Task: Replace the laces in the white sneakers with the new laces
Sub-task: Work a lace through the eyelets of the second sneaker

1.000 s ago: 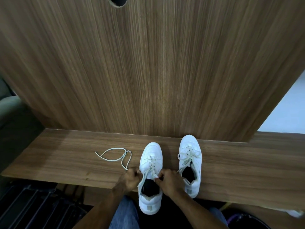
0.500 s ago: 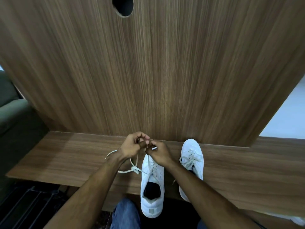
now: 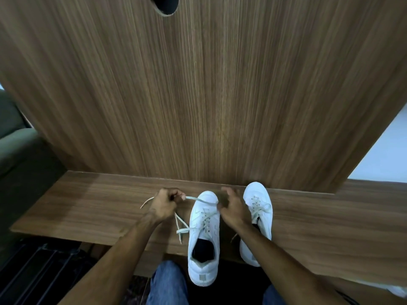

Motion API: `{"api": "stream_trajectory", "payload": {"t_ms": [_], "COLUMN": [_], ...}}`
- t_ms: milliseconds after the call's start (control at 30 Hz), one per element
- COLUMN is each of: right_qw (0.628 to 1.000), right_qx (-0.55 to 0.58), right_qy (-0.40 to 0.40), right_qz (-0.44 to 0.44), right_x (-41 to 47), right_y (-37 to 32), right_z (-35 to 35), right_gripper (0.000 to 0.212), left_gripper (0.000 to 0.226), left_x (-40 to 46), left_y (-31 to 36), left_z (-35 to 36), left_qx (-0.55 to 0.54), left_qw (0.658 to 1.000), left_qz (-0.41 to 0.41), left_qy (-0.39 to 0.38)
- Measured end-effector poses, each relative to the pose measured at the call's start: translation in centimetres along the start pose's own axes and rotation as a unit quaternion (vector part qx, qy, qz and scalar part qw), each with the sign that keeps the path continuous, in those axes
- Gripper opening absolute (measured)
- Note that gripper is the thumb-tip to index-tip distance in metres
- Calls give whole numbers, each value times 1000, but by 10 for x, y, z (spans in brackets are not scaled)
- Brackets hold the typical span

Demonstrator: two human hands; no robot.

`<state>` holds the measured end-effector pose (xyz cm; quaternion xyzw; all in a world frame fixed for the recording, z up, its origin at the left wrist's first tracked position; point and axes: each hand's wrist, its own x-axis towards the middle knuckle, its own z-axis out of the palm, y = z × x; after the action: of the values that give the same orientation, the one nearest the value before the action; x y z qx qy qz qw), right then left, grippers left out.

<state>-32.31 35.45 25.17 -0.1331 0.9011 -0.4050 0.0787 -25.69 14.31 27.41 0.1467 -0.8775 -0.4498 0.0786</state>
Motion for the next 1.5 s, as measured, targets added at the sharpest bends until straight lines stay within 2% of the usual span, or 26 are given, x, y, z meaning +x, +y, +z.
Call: {"api": "stream_trajectory", "payload": {"t_ms": [33, 100, 167, 233, 367, 467, 567, 633, 733, 767, 833, 867, 900, 967, 1033, 1100, 1167, 1233, 1333, 1500], "right_qw": [999, 991, 988, 990, 996, 991, 986, 990, 996, 997, 996, 997, 998, 998, 993, 986, 985, 991, 991, 991], "right_qx": [-12, -25, -48, -61, -69, -112, -153, -130, -43, -3, 41, 33, 13, -27, -79, -126, -135, -114, -121, -120], "right_qy": [-14, -44, -44, -8, 40, 79, 69, 49, 16, 2, -11, -13, -20, -50, -83, -100, -96, -75, -53, -48], "right_qz": [-50, -128, -143, -126, -32, -6, 10, 30, 72, 81, 80, 70, 57, 33, 0, -38, -36, -16, -27, -28], "right_x": [-1, 0, 1, 3, 6, 7, 3, -2, -6, -9, -14, -19, -24, -38, -52, -61, -63, -63, -62, -59], "right_y": [-7, -19, -25, -25, -4, 17, 29, 31, 26, 24, 20, 18, 17, 15, 15, 19, 23, 26, 29, 29], "right_z": [3, 13, 19, 16, 0, -12, -10, -6, 2, 5, 12, 15, 18, 24, 31, 38, 43, 44, 43, 42], "right_gripper": [40, 31, 19, 16, 16, 17, 21, 22, 20, 20, 25, 33, 39, 46, 44, 39, 30, 25, 26, 22], "left_gripper": [15, 13, 11, 11, 15, 24, 22, 14, 18, 18, 19, 20, 21, 17, 14, 17, 11, 16, 22, 14], "left_x": [-2, -3, -2, -1, -4, -10, -16, -17, -16, -15, -11, -9, -9, -10, -14, -20, -30, -39, -49, -56], "left_y": [7, 17, 20, 15, -12, -30, -31, -27, -16, -11, -4, -1, 2, 0, -9, -21, -29, -34, -33, -27], "left_z": [5, 14, 21, 21, 6, -5, -7, -2, 0, -1, 2, 4, 7, 13, 22, 32, 43, 51, 59, 65], "left_qx": [-8, -21, -19, -7, 23, -2, -81, -182, -398, -449, -504, -507, -490, -378, -235, -103, -10, 35, 72, 112], "left_qw": [1000, 997, 995, 997, 1000, 998, 985, 955, 853, 822, 787, 787, 801, 877, 956, 994, 999, 996, 993, 989], "left_qz": [20, 61, 73, 61, -5, -60, -99, -145, -231, -241, -227, -208, -185, -118, -38, 13, 32, 22, 7, -5], "left_qy": [-19, -48, -61, -49, -11, 38, 115, 182, 246, 254, 274, 283, 290, 272, 172, 46, -33, -74, -95, -94]}}
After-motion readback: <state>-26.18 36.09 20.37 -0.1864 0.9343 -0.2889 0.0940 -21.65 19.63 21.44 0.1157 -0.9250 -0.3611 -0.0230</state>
